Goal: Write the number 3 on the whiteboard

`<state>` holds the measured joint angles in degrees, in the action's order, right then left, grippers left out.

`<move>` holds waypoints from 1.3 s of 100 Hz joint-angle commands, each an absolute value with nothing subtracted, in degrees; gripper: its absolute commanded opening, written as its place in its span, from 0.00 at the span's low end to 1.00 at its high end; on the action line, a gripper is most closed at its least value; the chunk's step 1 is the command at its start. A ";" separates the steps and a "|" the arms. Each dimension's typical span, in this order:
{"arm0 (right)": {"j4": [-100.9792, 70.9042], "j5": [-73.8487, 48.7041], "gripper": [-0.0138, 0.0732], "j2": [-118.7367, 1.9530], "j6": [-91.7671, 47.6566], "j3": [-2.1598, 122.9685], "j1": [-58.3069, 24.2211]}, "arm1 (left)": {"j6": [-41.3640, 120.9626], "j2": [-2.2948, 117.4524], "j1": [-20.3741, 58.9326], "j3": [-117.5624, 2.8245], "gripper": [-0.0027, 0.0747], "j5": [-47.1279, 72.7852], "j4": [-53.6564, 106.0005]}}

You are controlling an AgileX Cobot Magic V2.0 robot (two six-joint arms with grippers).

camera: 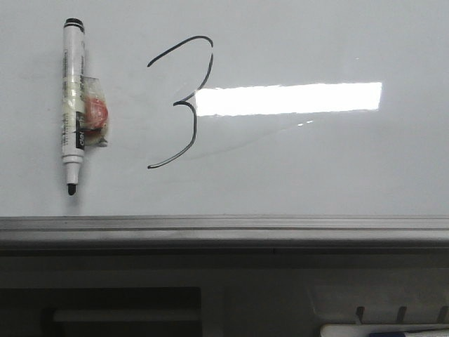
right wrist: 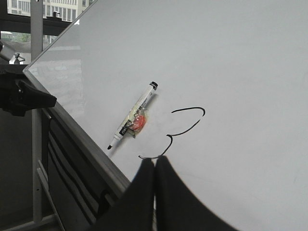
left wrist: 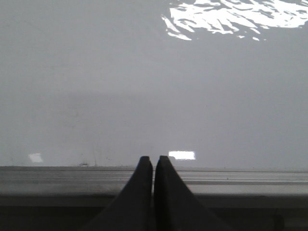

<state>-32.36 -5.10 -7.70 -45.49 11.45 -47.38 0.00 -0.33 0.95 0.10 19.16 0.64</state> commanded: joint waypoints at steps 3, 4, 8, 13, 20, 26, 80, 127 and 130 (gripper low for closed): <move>-32.52 -1.06 0.10 -8.06 -45.43 12.94 -47.01 | 0.00 -1.70 0.81 0.68 0.01 16.16 1.16; -32.52 -1.06 0.10 -8.06 -45.43 12.94 -47.01 | 0.00 -1.70 0.81 0.68 0.01 16.16 1.16; -32.52 -1.06 0.10 -8.06 -45.43 12.94 -47.01 | 0.00 -1.70 0.81 0.68 0.01 16.16 1.16; -32.52 -1.06 0.10 -8.06 -45.43 12.94 -47.01 | 0.00 -1.70 0.81 0.68 0.01 16.16 1.16; -32.52 -1.06 0.10 -8.06 -45.43 12.94 -47.01 | 0.00 -1.70 0.81 0.68 0.01 16.16 1.16; -32.52 -1.06 0.10 -8.06 -45.43 12.94 -47.01 | 0.00 -1.70 0.81 0.68 0.01 16.16 1.16; -12.02 0.00 0.10 -8.06 -21.49 12.94 -47.01 | 0.00 -1.70 0.81 0.68 0.01 16.16 1.16; -1.94 -2.15 0.10 -8.06 -12.08 12.94 -25.42 | 0.00 -1.70 0.81 0.68 0.01 16.16 1.16; -1.94 -2.66 0.10 -8.06 -12.08 12.94 -22.78 | 0.00 -1.70 0.81 0.68 0.01 16.16 1.16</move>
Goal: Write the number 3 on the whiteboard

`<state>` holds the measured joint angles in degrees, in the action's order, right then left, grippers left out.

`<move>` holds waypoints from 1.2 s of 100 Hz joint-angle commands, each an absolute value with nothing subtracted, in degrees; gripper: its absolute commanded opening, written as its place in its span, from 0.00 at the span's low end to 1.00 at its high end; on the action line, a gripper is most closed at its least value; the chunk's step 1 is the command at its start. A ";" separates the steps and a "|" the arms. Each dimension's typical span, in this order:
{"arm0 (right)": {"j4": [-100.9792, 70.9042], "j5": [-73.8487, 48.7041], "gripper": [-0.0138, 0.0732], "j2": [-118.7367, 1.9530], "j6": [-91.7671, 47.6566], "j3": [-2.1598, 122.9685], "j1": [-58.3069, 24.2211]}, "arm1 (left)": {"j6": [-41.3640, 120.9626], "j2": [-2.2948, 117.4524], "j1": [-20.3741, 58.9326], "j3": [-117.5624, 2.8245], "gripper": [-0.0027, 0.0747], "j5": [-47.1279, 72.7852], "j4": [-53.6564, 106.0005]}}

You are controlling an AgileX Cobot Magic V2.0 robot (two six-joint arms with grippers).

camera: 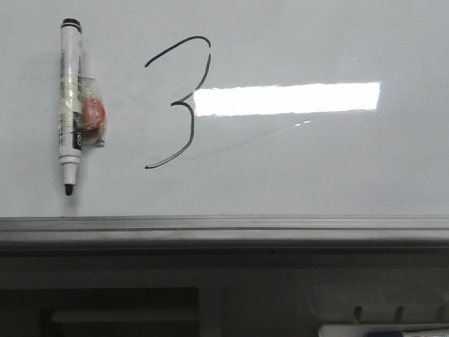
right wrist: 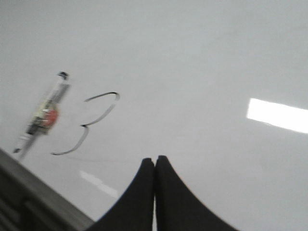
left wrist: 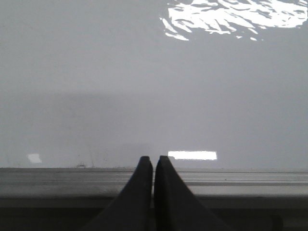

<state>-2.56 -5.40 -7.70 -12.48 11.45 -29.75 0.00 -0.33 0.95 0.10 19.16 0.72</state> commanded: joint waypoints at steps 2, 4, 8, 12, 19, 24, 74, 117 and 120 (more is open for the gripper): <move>-1.94 -2.89 0.10 -8.06 -12.08 12.94 -20.16 | 0.00 -1.70 0.81 0.68 0.01 16.16 1.16; -1.94 -2.87 0.10 -8.06 -12.08 12.94 -18.90 | 0.00 -1.70 0.81 0.68 0.01 16.16 1.16; -1.94 -2.87 0.10 -8.06 -12.08 12.94 -15.78 | 0.00 -1.70 0.81 0.68 0.01 16.16 1.16; -1.94 -2.87 0.10 -8.06 -12.08 12.94 -12.29 | 0.00 -1.70 0.81 0.68 0.01 16.16 1.16; -1.94 -2.87 0.10 -8.06 -12.08 12.94 -7.30 | 0.00 -1.70 0.81 0.68 0.01 16.16 1.16; -1.94 -2.87 0.10 -8.06 -12.08 12.84 -4.44 | 0.00 -1.70 0.81 0.68 0.01 16.16 1.16; -1.13 -7.91 0.10 1.40 -11.77 -2.10 3.35 | 0.00 -1.60 0.81 0.68 0.01 16.16 1.16; -1.13 -18.02 0.10 1.52 -11.77 -2.21 3.58 | 0.00 -1.60 0.81 0.68 0.01 16.16 1.16; -1.13 -18.02 0.10 1.52 -11.77 -2.21 3.58 | 0.00 -1.60 0.81 0.68 0.01 16.16 1.16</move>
